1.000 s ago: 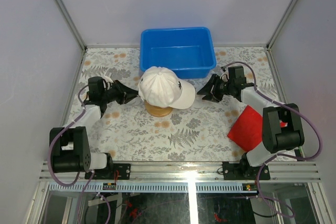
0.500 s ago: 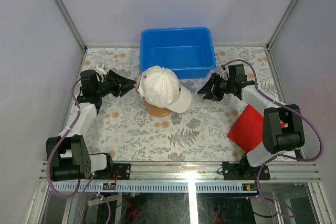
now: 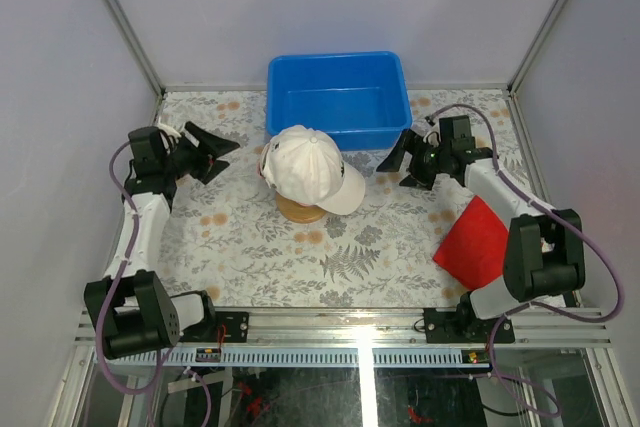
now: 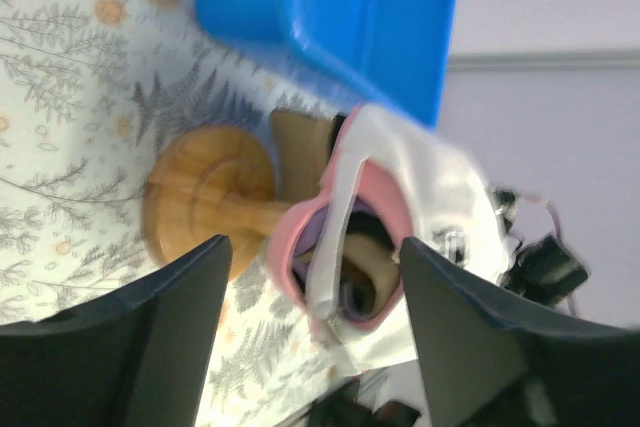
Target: Stack the hats
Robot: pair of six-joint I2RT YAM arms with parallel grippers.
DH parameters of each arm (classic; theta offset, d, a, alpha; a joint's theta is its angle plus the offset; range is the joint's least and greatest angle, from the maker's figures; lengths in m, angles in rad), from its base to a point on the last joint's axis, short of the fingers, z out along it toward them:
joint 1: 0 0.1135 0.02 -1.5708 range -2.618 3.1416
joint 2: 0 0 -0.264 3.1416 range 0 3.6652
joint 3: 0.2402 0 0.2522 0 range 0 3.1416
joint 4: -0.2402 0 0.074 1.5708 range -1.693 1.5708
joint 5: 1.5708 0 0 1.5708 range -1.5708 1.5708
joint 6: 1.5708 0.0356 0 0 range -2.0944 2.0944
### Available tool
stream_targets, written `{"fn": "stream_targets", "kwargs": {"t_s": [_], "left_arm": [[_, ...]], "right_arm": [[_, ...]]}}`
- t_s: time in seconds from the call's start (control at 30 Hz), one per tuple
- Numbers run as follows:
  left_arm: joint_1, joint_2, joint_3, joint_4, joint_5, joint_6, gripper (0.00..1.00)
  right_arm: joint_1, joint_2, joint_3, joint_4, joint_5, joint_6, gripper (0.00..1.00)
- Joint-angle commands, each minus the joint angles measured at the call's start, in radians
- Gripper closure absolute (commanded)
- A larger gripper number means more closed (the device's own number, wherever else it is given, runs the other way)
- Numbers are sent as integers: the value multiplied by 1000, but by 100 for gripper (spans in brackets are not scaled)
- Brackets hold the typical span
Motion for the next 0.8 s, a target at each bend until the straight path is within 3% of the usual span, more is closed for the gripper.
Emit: {"fn": "stream_targets", "kwargs": {"t_s": [0.0,0.03,0.23,0.4,0.43,0.53,0.63,0.77], "left_arm": [[12,-25,120,-117,-117,157,5],[14,-22,131,-121,-132,167,0],[15,-49,146,-112,-346,250,0],[13,-88,-11,44,-520,337,0],[13,-90,-65,104,-531,342,0],[11,-61,-235,412,-341,572,0],[7,-13,-302,430,-428,624,0],[7,-4,-379,458,-406,691,0]], "right_arm": [[-2,-131,103,-120,176,-135,1],[-2,-156,111,-143,225,-153,1],[-3,-272,93,-199,388,-212,1],[-3,-312,62,-188,392,-234,1],[-3,-313,56,-181,384,-228,1],[-4,-307,42,-166,354,-224,1],[-4,-309,25,-152,342,-223,1],[-5,-315,18,-151,349,-233,1]]}}
